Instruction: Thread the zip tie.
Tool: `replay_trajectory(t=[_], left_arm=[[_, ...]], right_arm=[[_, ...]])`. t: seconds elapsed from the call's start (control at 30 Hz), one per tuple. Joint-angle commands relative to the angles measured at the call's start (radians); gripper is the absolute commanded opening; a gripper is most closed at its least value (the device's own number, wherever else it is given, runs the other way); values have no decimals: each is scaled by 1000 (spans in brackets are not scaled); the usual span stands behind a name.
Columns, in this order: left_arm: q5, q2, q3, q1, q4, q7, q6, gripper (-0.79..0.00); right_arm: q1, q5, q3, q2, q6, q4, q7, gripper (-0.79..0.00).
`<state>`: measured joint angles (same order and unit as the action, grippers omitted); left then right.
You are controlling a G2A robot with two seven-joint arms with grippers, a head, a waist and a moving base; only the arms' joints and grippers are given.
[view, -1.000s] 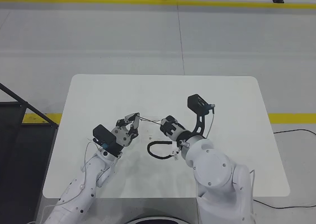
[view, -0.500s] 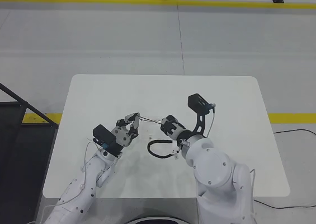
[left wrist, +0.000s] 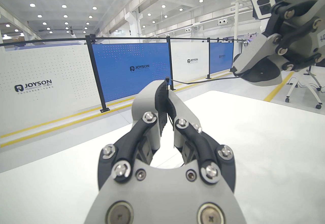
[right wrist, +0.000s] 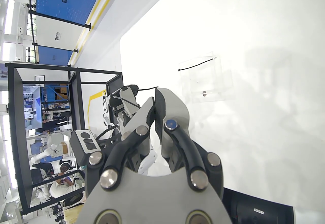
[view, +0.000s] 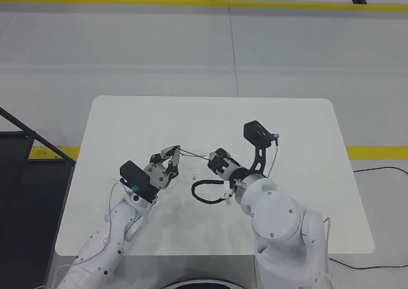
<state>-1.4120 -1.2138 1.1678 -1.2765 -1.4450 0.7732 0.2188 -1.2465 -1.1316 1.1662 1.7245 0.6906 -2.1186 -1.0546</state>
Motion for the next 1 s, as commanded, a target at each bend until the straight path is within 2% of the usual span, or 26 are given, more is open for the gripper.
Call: replay_trajectory(t=[0.0,0.6,0.97], left_arm=[[0,0,0,0,0,0,0,-785],[0,0,0,0,0,0,0,-785],[0,0,0,0,0,0,0,-785]], right_arm=[[2,1,-2,-1,3,1,1,-785],[19,11,-21,-10,25,9,7,-785],[7,111,-7,-11,29,-7,68,-785]])
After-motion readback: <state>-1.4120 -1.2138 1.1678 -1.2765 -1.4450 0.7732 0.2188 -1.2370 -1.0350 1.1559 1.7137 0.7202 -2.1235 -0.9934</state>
